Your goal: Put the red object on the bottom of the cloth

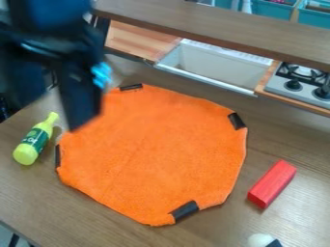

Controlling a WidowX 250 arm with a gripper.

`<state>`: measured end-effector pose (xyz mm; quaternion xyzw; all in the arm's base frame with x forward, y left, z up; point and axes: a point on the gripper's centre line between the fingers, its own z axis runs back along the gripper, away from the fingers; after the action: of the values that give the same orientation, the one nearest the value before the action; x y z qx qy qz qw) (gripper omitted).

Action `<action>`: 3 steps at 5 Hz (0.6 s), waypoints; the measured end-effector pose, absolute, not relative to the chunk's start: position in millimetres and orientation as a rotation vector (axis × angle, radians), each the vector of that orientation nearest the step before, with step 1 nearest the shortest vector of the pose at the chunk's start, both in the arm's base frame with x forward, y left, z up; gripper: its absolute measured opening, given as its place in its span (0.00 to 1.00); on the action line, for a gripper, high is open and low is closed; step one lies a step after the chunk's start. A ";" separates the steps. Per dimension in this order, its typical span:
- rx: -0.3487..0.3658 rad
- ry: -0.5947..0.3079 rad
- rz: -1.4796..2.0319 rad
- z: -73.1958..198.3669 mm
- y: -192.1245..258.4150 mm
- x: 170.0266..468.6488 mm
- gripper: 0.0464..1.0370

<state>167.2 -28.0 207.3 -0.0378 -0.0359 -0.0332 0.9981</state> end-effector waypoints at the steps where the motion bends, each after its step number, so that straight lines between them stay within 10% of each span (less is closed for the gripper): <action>1: -0.084 -0.062 -0.075 172.7 -37.1 210.1 0.96; 3: -0.093 -0.088 -0.203 100.1 -86.8 297.0 0.96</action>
<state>297.0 -86.8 100.1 -0.0462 -0.0437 -0.1014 0.9928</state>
